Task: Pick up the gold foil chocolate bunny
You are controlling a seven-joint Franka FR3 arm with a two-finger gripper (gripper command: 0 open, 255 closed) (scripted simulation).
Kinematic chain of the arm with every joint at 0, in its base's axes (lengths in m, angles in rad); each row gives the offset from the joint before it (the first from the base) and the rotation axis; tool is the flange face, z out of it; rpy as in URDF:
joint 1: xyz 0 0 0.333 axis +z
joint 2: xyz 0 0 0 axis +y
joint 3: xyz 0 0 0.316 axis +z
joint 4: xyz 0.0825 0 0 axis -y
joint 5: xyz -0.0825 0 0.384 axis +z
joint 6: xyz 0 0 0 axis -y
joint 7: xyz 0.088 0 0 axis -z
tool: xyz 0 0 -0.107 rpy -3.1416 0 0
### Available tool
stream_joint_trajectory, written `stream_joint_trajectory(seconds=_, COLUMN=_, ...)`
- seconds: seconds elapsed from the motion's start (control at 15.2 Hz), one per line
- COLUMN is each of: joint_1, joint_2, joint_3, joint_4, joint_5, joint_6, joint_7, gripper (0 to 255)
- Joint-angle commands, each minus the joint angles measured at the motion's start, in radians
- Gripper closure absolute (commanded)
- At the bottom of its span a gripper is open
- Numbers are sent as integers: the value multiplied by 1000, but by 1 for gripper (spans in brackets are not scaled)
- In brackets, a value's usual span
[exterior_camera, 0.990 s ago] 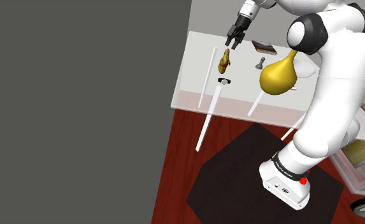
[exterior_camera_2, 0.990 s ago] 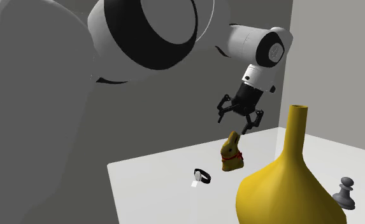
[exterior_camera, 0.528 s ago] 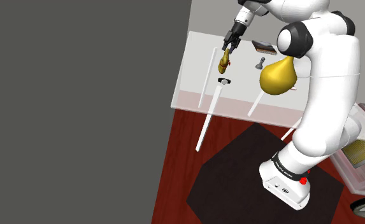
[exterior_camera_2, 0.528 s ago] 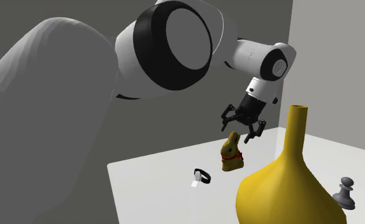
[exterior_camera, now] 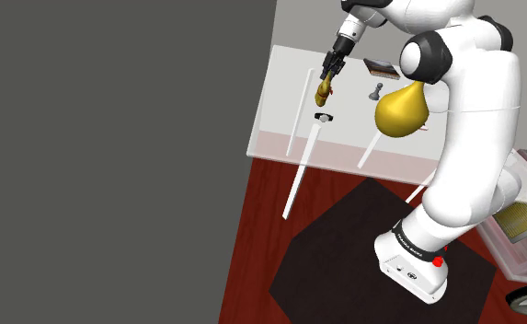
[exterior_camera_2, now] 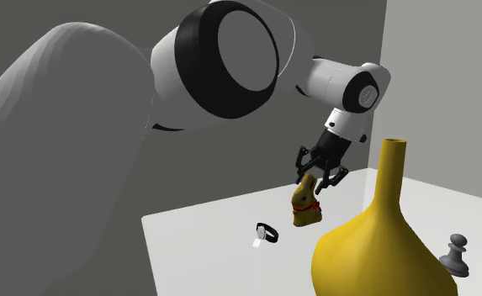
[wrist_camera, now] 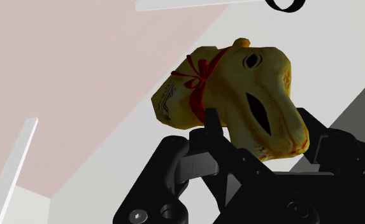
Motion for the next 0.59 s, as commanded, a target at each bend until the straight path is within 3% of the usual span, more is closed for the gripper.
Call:
stream_joint_trajectory(seconds=0.0, joint_1=0, joint_2=1, joint_3=0, joint_4=-1, joint_5=0, joint_6=0, joint_7=0, gripper=255)
stream_joint_trajectory(seconds=0.53, joint_1=-7, joint_2=2, joint_3=1, joint_4=42, joint_5=1, joint_6=-38, joint_7=15, gripper=255)
